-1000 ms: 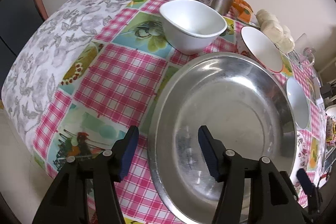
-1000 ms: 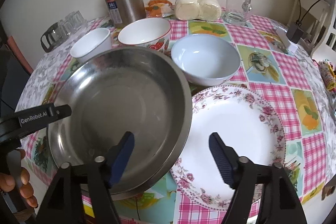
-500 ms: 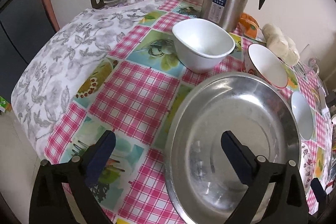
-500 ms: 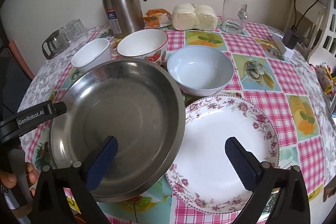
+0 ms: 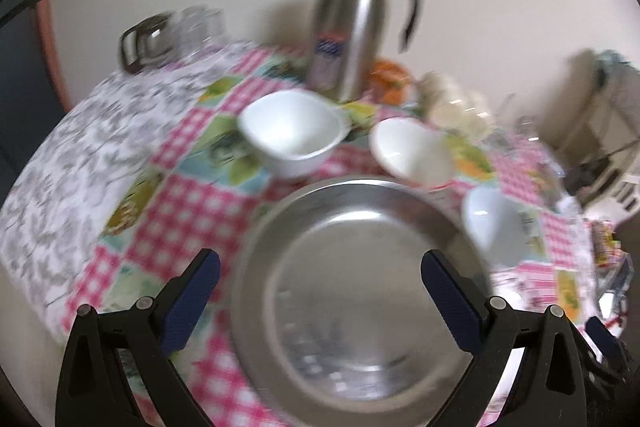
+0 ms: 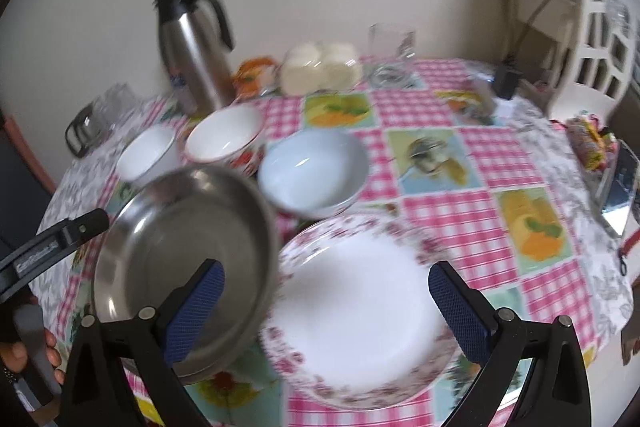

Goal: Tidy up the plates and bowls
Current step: 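Move the right gripper to the rim of the pink floral-rimmed plate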

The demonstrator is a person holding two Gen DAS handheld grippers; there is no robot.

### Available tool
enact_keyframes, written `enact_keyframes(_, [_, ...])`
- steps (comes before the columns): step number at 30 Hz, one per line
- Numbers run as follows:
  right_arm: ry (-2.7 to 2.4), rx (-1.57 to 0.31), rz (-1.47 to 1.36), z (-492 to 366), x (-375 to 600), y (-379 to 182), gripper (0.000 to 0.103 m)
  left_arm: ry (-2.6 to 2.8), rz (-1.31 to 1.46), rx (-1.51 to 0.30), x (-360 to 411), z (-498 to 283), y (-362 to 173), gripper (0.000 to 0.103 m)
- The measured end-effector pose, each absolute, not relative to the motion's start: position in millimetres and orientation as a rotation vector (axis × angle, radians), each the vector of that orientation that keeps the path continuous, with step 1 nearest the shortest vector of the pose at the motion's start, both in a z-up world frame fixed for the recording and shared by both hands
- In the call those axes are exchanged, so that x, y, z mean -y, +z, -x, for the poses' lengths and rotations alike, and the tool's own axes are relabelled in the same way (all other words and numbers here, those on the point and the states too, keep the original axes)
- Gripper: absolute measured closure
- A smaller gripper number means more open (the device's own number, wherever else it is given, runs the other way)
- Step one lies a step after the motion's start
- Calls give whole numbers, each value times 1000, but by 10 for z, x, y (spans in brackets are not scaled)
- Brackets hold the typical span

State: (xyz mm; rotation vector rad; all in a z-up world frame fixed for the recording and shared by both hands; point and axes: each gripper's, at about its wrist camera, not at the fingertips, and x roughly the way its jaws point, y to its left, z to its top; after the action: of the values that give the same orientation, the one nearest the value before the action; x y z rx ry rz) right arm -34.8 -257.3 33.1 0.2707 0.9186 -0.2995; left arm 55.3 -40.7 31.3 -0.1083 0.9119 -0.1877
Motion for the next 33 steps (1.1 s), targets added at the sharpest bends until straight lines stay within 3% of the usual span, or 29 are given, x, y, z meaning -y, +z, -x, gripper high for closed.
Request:
enact_keyframes(10, [-420, -853, -361, 726, 3220, 448, 0, -398, 17, -844, 1067, -273, 457, 3])
enact_keyframes(33, [-516, -893, -543, 1251, 4050, 100, 0, -492, -86, -1060, 2073, 326, 55, 3])
